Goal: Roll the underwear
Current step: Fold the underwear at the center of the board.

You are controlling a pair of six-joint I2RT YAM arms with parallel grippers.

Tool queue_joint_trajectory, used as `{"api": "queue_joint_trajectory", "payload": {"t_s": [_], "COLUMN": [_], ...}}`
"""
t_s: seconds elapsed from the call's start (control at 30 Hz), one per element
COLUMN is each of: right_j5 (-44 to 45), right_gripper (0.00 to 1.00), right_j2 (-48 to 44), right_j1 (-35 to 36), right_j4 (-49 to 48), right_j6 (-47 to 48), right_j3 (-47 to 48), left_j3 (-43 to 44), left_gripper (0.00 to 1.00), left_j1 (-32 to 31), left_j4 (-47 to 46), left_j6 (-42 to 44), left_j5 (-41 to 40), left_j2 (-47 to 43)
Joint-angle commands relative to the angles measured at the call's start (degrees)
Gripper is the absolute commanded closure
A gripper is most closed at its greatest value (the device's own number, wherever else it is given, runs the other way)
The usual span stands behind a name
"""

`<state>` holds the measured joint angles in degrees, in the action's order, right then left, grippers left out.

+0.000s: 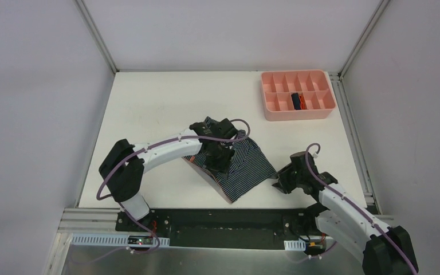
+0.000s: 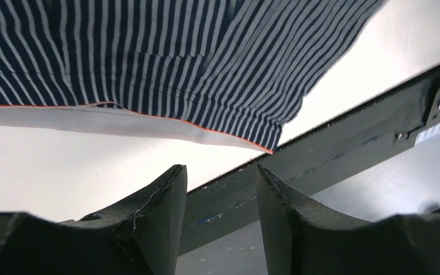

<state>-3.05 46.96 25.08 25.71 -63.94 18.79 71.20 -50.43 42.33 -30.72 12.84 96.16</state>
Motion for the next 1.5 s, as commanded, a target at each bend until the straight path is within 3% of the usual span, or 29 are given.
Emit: {"api": "queue_joint_trajectory", "payload": {"t_s": [0.0, 0.07, 0.2, 0.37, 0.53, 0.67, 1.0, 1.47], "right_j5": [-0.6, 0.5, 0.1, -0.2, -1.8, -2.3, -3.2, -3.8], "right_gripper": [0.58, 0.59, 0.61, 0.62, 0.61, 0.62, 0.62, 0.62], "right_j2": [0.9, 3.1, 8.4, 10.6, 12.0, 12.0, 13.6, 11.9], "right_j1": [-0.8, -1.4, -2.5, -3.2, -3.9, -4.1, -4.9, -6.3], "right_j4": [-9.2, -9.6, -9.8, -10.6, -10.8, -10.7, -10.6, -7.7], "right_j6": [-1.9, -0.2, 1.9, 3.1, 3.9, 3.7, 4.5, 5.4], "right_j3": [-2.6, -2.2, -0.3, 1.2, 1.7, 1.1, 1.8, 1.9], "left_j3": [-1.0, -0.8, -1.3, -1.5, -0.3, 0.2, 4.6, 3.2], "left_gripper": [0.54, 0.57, 0.5, 0.48, 0.51, 0.51, 0.56, 0.67], "left_j1": [-3.5, -5.8, -10.6, -17.1, -18.5, -21.9, -23.6, -25.6], "left_j4": [0.1, 0.1, -1.0, -2.0, -2.1, -3.0, -3.2, -5.2], "left_j6": [3.8, 4.3, 5.8, 11.3, 9.0, 10.9, 18.2, 19.4], "left_j5": [-3.4, -5.6, -8.2, -12.5, -11.3, -16.4, -13.6, -17.0], "left_j2": [-4.3, -5.4, -5.6, -1.4, 2.7, 3.1, 8.8, 12.1]}}
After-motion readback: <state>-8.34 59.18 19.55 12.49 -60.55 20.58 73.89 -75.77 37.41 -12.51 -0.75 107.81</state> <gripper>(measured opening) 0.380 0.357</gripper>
